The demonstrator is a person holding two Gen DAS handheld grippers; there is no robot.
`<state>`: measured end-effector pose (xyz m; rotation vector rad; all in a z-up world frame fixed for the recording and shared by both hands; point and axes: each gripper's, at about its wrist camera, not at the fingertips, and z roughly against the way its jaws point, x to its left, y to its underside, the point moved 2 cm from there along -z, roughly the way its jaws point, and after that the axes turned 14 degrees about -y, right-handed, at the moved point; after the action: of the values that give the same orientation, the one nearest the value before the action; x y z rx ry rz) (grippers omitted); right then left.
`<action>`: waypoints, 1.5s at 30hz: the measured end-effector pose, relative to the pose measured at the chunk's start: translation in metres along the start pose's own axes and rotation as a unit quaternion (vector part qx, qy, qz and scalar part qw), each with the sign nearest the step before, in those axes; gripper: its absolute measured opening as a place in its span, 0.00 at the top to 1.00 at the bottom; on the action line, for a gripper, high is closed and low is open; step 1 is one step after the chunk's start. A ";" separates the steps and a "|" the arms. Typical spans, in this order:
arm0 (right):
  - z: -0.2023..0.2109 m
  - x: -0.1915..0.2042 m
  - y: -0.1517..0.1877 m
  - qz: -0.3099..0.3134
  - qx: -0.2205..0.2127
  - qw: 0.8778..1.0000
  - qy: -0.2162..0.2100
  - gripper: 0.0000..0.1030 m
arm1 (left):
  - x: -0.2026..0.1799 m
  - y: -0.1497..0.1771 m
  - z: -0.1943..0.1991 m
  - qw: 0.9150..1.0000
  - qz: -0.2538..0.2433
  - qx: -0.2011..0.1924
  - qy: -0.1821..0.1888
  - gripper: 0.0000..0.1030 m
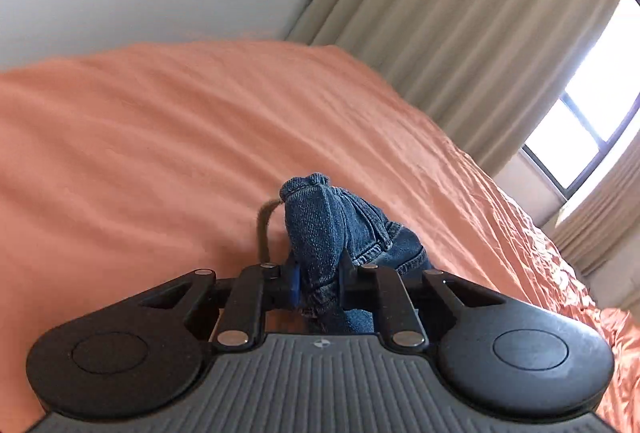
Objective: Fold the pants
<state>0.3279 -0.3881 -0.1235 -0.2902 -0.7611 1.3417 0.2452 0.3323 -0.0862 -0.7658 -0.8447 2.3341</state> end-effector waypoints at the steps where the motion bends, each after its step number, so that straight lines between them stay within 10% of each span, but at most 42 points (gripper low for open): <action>1: 0.001 -0.004 0.000 -0.008 -0.002 1.000 0.001 0.39 | -0.005 -0.002 0.000 1.000 -0.013 0.000 -0.010 0.83; 10: 0.015 -0.054 -0.002 -0.097 -0.044 0.994 -0.010 0.44 | -0.003 0.034 -0.065 0.988 -0.094 0.057 -0.109 0.78; 17: 0.031 -0.121 -0.018 -0.207 -0.130 0.968 -0.052 0.51 | -0.029 0.022 -0.030 0.979 -0.151 0.014 -0.140 0.27; 21: 0.024 -0.162 -0.032 -0.260 -0.160 0.950 -0.062 0.58 | -0.050 0.017 0.004 0.972 -0.179 -0.041 -0.149 0.27; 27: -0.003 -0.227 -0.046 -0.336 -0.176 0.921 -0.088 0.67 | -0.100 0.045 0.035 0.981 -0.184 0.012 -0.063 0.35; 33: -0.039 -0.256 -0.048 -0.355 -0.151 0.915 -0.117 0.72 | -0.148 0.099 0.029 0.972 -0.225 0.056 -0.038 0.55; 36: -0.042 -0.263 -0.050 -0.360 -0.159 0.910 -0.133 0.98 | -0.166 0.121 0.027 0.969 -0.231 0.081 -0.033 0.61; 45: -0.044 -0.271 -0.054 -0.346 -0.140 0.923 -0.094 1.00 | -0.247 0.164 0.043 0.945 -0.313 0.096 0.021 0.62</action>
<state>0.3880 -0.6465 -0.2122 -0.0945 -1.0947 0.5920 0.3410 0.0488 -0.0922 -0.3834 -0.6977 1.7872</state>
